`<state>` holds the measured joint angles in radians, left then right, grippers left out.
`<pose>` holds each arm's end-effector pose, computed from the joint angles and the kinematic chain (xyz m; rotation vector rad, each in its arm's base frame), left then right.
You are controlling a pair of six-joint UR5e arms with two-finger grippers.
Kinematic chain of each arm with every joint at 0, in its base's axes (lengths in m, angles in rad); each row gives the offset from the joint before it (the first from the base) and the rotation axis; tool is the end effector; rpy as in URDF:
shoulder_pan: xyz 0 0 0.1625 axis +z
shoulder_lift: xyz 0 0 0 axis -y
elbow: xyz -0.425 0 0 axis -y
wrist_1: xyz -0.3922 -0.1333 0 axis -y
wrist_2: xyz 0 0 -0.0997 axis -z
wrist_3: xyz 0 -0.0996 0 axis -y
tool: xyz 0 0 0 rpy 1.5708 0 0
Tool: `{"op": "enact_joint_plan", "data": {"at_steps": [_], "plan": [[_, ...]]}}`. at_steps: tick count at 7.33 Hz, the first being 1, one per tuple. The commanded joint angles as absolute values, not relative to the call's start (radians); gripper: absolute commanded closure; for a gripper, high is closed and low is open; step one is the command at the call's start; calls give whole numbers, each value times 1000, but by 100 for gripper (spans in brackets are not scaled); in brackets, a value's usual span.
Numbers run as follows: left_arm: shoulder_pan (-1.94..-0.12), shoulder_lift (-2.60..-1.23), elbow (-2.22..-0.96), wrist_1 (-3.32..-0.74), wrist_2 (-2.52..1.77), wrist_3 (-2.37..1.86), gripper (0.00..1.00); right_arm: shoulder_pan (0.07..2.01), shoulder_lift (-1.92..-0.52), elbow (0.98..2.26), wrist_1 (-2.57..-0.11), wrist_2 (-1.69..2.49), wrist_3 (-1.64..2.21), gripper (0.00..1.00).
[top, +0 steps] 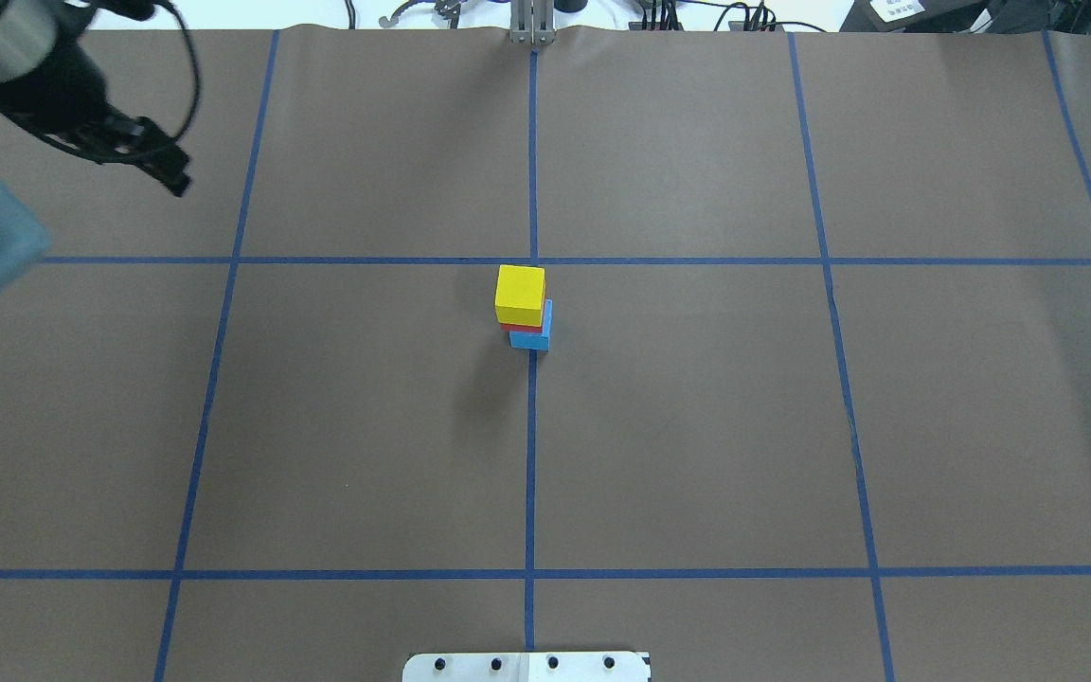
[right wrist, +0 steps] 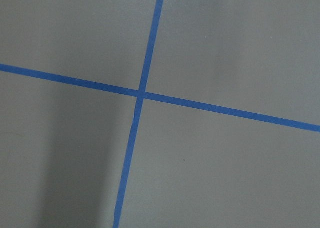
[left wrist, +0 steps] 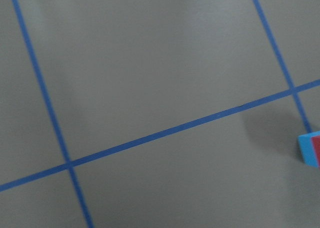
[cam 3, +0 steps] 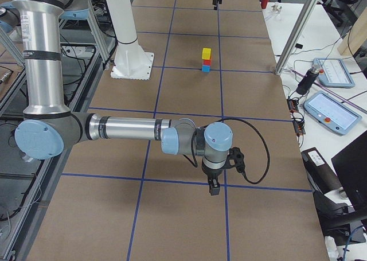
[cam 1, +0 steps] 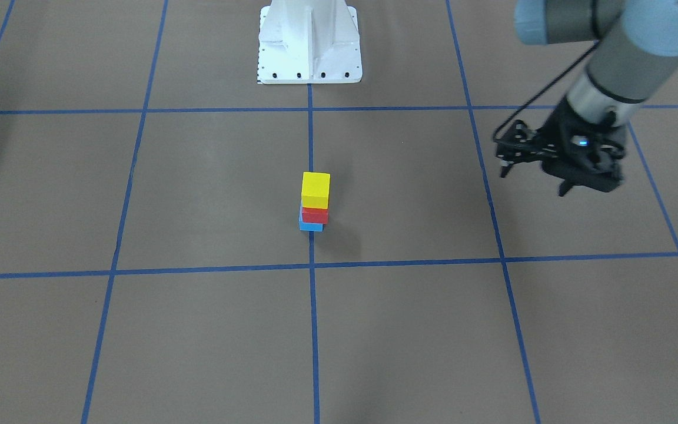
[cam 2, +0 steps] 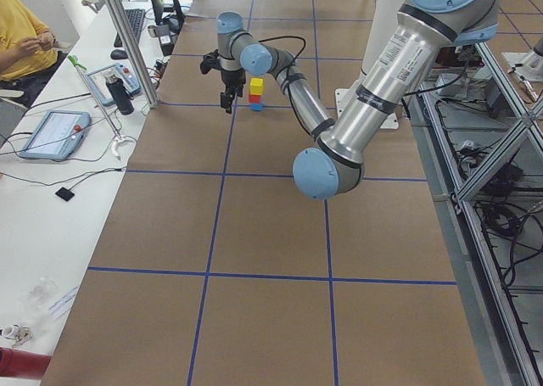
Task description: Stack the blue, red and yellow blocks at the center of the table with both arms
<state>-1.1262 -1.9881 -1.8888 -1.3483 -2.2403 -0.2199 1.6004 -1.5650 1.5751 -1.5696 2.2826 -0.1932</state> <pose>0.1885 -0.5619 0.3071 0.2542 0.7838 0.3835 0.0829 -0.4930 0.6578 0.0900 -0.7070 -0.1606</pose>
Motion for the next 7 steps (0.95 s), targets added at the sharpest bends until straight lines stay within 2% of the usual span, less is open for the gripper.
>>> {"op": "enact_joint_plan", "data": {"at_steps": [1,3,7], "plan": [[-1361,-1791,-1852,-1357,-2289,78,0,1603,-1575,1574,-1569,2283,-193,0],[-1478,-1590,-1816,-1445,-2281,150,0,1601,-1575,1574,-1569,2283,-193,0],[-1529,-1436,-1802,-1556,-2287,152,0,1603,-1575,1575,-1565,2283,-193,0]]}}
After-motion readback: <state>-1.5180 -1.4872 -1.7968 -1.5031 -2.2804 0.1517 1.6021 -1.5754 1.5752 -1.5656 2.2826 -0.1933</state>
